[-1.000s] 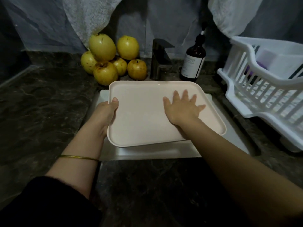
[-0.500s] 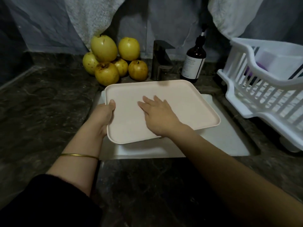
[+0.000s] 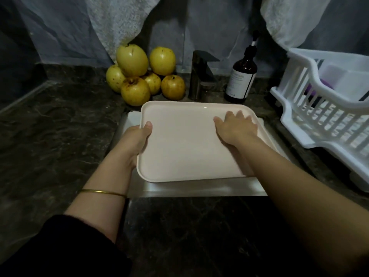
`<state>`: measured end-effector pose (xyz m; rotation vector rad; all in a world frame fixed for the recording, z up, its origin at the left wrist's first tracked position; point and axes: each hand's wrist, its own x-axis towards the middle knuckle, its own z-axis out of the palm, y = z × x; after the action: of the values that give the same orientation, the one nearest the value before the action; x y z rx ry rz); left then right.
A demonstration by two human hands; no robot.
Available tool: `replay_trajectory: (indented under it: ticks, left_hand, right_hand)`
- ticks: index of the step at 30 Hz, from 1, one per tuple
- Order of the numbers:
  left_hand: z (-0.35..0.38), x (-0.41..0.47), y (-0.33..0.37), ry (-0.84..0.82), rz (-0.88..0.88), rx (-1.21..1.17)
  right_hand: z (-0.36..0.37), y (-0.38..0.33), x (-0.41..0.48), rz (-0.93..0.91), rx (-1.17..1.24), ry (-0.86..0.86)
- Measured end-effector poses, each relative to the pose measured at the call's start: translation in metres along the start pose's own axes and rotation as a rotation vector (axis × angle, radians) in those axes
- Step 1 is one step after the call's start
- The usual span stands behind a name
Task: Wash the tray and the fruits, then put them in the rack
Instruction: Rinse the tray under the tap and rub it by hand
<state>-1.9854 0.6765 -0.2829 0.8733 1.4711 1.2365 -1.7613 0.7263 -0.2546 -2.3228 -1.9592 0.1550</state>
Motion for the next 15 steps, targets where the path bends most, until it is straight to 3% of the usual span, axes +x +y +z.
replay_trajectory:
  ticks: [3, 6, 11, 15]
  left_hand:
    - [0.0, 0.0, 0.0, 0.001, -0.012, 0.022]
    - [0.001, -0.001, 0.002, -0.002, -0.017, -0.023]
    - [0.001, -0.005, 0.004, 0.012, -0.011, -0.155]
    - [0.0, -0.002, 0.003, 0.046, -0.002, -0.141]
  right_hand:
    - [-0.011, 0.0, -0.004, -0.068, -0.021, 0.231]
    - [-0.018, -0.008, -0.004, -0.124, 0.156, 0.411]
    - [-0.039, -0.032, -0.002, -0.258, 0.46, 0.595]
    - [-0.057, -0.058, 0.017, -0.359, 0.435, 0.654]
